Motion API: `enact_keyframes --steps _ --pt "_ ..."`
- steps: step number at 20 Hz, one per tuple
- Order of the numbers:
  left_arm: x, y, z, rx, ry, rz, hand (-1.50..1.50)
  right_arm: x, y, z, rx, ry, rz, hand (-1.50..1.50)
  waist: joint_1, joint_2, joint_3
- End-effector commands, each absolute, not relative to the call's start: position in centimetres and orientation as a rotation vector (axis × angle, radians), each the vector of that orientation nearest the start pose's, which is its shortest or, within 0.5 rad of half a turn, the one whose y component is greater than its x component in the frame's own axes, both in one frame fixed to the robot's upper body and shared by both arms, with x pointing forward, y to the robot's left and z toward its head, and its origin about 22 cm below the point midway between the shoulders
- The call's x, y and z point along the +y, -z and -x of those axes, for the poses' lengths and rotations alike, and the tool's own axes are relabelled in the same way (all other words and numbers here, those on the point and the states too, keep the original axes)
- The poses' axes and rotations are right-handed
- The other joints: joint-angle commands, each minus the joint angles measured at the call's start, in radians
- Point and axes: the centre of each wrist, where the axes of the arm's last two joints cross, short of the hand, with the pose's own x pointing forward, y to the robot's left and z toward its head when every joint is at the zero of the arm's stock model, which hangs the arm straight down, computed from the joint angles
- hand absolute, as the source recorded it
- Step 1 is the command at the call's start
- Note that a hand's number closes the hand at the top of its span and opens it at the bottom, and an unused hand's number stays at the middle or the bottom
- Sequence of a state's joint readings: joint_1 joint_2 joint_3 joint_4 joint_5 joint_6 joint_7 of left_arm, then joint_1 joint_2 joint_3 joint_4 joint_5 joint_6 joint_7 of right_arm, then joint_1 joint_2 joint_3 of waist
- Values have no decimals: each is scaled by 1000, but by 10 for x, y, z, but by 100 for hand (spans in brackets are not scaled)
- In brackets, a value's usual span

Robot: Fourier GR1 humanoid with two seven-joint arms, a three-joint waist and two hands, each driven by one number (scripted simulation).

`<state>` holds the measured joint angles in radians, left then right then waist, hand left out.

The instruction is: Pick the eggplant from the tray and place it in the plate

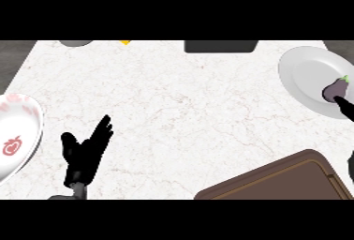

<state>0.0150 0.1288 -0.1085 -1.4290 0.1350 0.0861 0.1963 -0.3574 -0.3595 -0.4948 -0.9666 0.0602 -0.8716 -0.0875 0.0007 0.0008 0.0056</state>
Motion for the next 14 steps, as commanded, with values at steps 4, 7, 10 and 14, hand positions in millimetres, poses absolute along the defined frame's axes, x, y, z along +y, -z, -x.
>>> enact_keyframes --steps 4,7,10,14 --pt "252 43 -220 -1182 11 13 0 -395 26 -268 -1295 642 1200 -150 -1 -2 -6" --pt "239 41 -240 -1183 11 7 0 -370 29 -255 -1273 607 1197 -150 -7 -2 -6" --pt "237 37 -233 -1172 2 0 0 -348 45 -255 -1230 629 1184 -150 -2 -1 -6" --pt "242 44 -233 -1189 1 -31 0 -343 43 -231 -1235 626 1208 -150 -3 -2 -6"
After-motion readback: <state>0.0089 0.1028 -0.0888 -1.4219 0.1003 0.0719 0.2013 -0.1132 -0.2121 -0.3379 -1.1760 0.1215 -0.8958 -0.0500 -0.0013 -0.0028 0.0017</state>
